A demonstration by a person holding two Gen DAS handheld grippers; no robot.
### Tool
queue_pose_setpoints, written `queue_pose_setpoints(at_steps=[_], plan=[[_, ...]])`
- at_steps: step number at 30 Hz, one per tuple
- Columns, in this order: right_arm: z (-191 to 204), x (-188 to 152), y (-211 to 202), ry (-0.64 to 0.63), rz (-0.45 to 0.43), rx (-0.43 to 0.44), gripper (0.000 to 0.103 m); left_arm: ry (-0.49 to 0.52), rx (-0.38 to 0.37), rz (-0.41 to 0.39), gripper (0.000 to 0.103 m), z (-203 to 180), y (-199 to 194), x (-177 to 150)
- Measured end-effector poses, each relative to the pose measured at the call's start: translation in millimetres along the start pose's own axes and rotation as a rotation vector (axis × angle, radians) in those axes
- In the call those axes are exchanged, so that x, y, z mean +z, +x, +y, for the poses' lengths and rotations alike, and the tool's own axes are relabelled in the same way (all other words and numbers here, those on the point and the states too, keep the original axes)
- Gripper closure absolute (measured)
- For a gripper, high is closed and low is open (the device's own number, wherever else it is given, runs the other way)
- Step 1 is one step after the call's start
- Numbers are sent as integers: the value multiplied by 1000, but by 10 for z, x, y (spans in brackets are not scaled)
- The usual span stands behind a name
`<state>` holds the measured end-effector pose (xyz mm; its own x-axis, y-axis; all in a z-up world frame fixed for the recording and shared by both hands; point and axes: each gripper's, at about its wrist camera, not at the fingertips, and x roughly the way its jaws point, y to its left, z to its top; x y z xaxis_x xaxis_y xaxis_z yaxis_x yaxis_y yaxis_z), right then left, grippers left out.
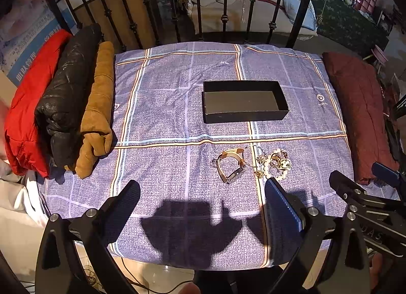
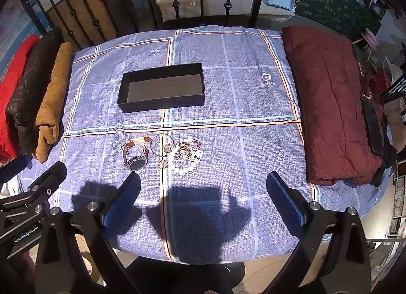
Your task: Organize jewelry
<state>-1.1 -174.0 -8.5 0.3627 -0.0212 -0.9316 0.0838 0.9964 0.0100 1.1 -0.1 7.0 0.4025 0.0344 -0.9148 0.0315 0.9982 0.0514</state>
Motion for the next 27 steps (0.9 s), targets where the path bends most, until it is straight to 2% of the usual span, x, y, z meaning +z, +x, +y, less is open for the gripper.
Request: queue_pose_setpoints(at_steps=[27], plan=[[-3, 11, -62, -6, -20, 2, 5, -9, 1, 2, 6, -16, -25, 8]])
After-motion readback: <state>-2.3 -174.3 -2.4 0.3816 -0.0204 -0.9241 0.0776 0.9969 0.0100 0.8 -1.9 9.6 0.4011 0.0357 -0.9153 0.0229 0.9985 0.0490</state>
